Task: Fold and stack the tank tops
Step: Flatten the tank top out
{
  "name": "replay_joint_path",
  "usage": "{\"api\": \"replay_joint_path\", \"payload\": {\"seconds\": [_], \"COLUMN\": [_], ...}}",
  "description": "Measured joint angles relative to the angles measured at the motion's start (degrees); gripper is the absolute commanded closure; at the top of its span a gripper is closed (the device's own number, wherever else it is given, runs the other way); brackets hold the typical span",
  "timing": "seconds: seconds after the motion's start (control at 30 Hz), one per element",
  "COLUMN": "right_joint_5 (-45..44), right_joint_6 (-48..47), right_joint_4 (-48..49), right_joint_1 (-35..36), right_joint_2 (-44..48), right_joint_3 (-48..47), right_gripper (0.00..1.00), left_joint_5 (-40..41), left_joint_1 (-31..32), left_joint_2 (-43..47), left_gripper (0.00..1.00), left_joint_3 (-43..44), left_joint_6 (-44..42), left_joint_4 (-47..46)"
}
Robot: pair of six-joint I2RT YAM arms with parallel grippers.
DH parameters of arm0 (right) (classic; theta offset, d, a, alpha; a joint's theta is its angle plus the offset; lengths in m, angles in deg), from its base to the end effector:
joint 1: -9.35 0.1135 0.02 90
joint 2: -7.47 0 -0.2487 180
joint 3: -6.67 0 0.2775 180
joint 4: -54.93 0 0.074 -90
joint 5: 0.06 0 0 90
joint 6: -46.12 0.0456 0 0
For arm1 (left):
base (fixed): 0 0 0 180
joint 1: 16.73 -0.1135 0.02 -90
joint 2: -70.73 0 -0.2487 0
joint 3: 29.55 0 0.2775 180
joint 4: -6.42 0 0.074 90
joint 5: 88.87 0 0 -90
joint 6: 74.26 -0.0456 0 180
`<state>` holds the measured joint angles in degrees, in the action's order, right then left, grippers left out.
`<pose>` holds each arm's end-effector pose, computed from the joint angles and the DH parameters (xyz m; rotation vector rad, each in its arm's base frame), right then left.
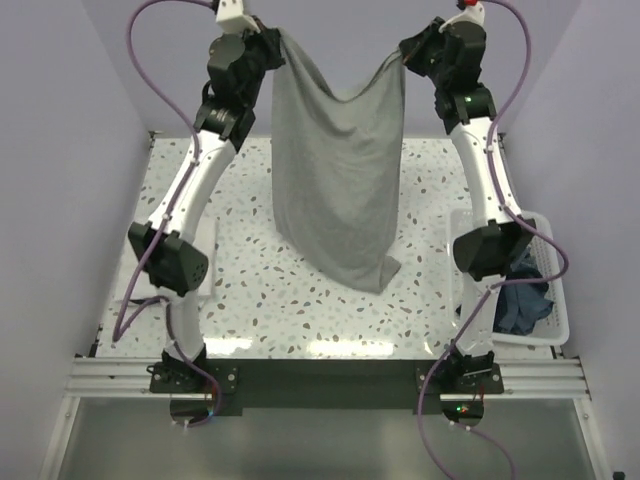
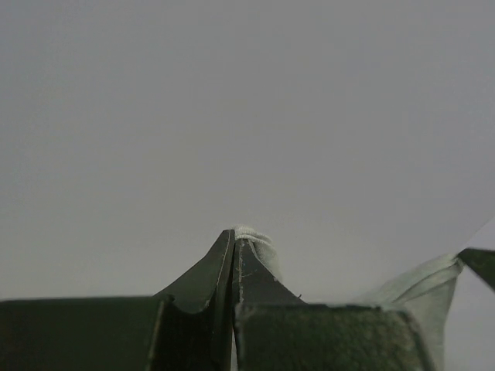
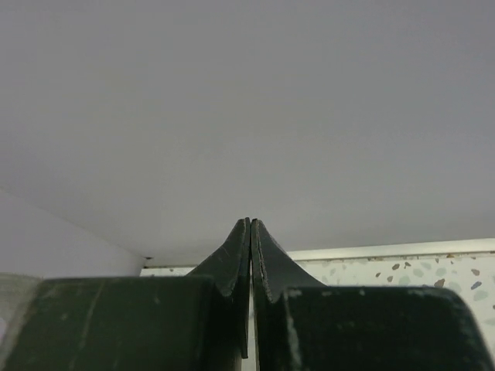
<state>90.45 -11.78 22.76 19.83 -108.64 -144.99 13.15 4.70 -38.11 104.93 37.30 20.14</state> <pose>0.4666 0.0867 0.5052 0.2820 1.5158 0.6003 0.4377 -0.1616 0.4935 -0.1798 1.3724 -0.4857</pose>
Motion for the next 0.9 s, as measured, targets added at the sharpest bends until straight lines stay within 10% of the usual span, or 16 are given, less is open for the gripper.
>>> {"api": "replay_joint_path", "payload": {"seconds": [0.13, 0.4, 0.6, 0.9], "right_joint_5": [0.35, -1.14, -1.27, -0.98], "right_joint_6": [0.44, 0.26, 0.31, 4.22], "right_joint_4": [0.22, 14.29, 22.58, 23.47], "right_joint_1": [0.0, 0.0, 0.0, 0.0], "right_joint_2": [-5.46, 11.04, 26.27, 38.12], "right_joint_3": [-3.63, 6.8, 21.53, 68.52], "right_gripper": [1.0, 1.0, 1.0, 1.0], "left_joint_5": [-3.63, -6.03, -6.51, -7.32], "left_joint_1": [-2.67, -6.12, -7.63, -7.54], "left_joint_2": [-8.94, 2.8, 19.98, 36.68], "left_gripper": [1.0, 1.0, 1.0, 1.0], "left_joint_3": [13.6, 6.51, -13.11, -58.49], "left_joint_6": [-0.28, -1.95, -1.95, 5.29], "left_joint_4": [-1.14, -11.85, -20.02, -23.54]}}
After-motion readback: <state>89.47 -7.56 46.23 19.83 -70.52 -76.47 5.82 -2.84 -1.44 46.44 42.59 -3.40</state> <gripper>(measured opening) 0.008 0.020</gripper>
